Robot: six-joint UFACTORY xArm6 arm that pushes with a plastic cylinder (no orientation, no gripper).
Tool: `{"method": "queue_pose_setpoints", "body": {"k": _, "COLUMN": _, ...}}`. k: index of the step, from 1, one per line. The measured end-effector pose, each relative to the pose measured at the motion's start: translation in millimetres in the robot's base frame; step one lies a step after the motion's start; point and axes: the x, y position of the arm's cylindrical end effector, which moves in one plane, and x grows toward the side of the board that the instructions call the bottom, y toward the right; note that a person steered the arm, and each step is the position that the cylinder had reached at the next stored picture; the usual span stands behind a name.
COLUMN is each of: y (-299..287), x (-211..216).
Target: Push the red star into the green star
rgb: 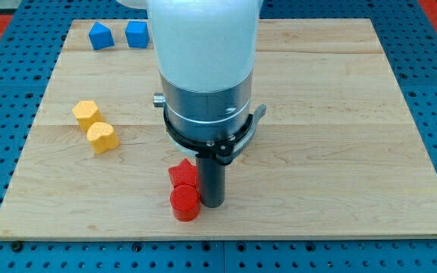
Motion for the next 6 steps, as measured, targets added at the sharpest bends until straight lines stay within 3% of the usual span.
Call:
{"method": "queue_pose_setpoints", "body": {"k": 1, "y": 2.8, "x": 17.0}}
{"method": "queue_pose_setpoints", "body": {"k": 2, "y": -39.3, "x": 14.1}}
{"method": "queue_pose_setpoints", "body": {"k": 5, "y": -41.6, "x": -63.5}}
{"method": "queue_pose_setpoints", "body": {"k": 6, "y": -68.2, "x": -72.4}}
